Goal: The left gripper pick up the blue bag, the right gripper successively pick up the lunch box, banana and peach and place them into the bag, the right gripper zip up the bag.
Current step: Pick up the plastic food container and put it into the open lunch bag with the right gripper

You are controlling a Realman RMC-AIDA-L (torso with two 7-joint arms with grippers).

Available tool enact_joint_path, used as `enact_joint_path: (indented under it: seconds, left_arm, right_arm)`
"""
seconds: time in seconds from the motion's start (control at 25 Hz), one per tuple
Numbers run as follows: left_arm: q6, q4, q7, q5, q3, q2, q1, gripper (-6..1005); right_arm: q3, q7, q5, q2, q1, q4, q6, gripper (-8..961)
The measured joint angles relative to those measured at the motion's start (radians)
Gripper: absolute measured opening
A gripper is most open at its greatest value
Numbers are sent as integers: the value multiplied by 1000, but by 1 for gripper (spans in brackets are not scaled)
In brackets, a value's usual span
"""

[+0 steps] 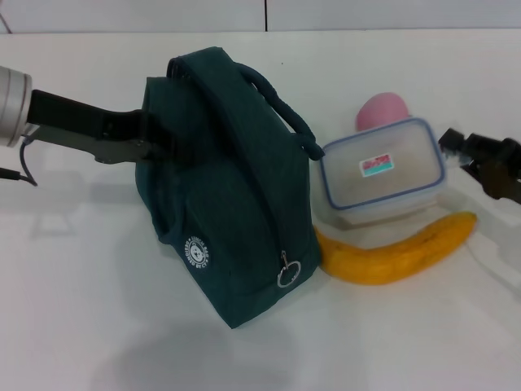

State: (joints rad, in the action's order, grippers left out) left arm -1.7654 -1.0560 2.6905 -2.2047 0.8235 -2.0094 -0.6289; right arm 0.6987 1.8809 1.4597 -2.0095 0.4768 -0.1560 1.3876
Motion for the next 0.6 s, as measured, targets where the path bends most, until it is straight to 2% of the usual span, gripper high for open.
enact_joint_path:
  seconds: [0.6]
  left_arm:
    - [-28, -6, 0, 89, -3, 12, 7, 40]
  right_arm:
    - [-11, 16, -183, 11, -47, -1, 174, 97]
